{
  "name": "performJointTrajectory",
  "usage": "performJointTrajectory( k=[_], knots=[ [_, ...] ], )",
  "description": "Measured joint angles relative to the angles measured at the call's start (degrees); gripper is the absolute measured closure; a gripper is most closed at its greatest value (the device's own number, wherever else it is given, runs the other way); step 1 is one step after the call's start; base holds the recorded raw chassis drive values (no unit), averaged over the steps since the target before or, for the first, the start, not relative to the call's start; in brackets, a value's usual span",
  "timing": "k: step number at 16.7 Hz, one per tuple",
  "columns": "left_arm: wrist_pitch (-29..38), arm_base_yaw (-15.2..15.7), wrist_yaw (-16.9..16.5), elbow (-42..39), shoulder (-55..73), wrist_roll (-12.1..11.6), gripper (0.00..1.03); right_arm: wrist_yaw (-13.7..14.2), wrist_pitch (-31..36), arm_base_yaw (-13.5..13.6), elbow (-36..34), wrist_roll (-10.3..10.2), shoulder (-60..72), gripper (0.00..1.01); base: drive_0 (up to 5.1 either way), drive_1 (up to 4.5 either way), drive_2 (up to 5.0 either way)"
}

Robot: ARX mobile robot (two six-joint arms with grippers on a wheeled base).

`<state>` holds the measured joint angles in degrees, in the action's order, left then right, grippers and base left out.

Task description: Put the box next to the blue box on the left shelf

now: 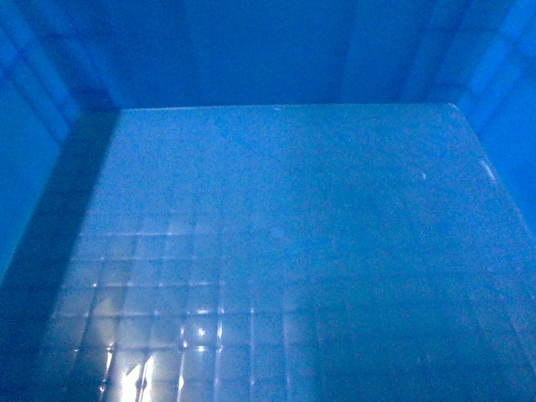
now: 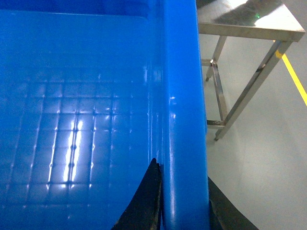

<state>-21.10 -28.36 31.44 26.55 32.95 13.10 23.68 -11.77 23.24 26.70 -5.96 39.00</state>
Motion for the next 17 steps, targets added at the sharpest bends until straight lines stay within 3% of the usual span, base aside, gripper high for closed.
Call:
performJointTrajectory(
  k=[17],
  knots=[
    [0.02, 0.0, 0.02, 0.0, 0.04, 0.0, 0.96, 0.04, 0.07, 0.0, 0.0, 0.02, -0.09, 0.91, -5.0, 2.43, 2.4]
  ],
)
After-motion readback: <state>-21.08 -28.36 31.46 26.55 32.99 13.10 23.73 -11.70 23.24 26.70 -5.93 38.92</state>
